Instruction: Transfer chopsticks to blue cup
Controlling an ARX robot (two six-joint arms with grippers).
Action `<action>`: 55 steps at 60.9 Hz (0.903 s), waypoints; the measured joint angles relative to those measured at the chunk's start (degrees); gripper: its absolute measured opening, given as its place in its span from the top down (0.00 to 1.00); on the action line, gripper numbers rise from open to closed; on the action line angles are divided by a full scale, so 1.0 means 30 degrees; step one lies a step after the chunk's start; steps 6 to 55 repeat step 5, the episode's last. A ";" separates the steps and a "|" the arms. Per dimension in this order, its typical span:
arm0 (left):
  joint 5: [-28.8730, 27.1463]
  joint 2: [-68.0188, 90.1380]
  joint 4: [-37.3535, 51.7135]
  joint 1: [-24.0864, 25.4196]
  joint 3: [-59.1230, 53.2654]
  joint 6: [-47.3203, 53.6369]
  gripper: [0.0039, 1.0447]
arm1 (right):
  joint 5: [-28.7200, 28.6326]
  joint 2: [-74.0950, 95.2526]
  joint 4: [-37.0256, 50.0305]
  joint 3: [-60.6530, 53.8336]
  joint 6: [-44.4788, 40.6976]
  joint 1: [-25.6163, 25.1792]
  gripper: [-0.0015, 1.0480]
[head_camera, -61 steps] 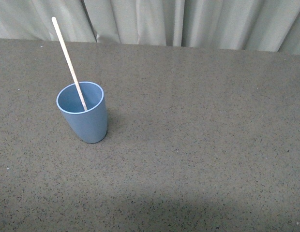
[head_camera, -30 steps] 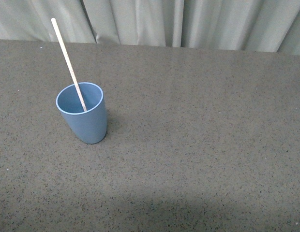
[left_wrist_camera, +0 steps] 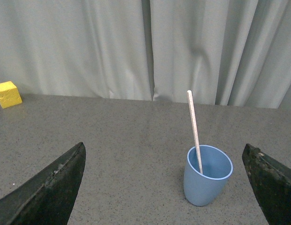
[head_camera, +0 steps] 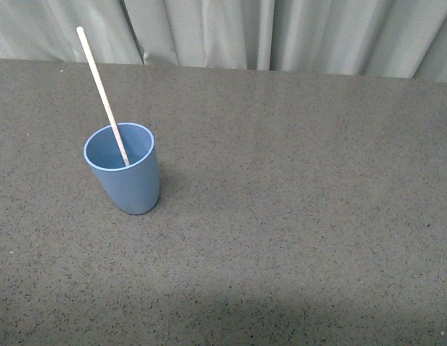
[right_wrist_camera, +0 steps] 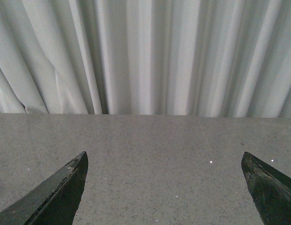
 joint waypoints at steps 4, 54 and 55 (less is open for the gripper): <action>-0.0007 0.0000 0.0000 0.0000 0.0000 0.0000 0.06 | 0.0000 0.0000 0.0000 0.0000 0.0000 0.0000 0.09; -0.0007 0.0000 0.0000 0.0000 0.0000 0.0000 0.06 | 0.0000 0.0000 0.0000 0.0000 0.0000 0.0000 0.09; -0.0007 0.0000 0.0000 0.0000 0.0000 0.0000 0.06 | 0.0000 0.0000 0.0000 0.0000 0.0000 0.0000 0.09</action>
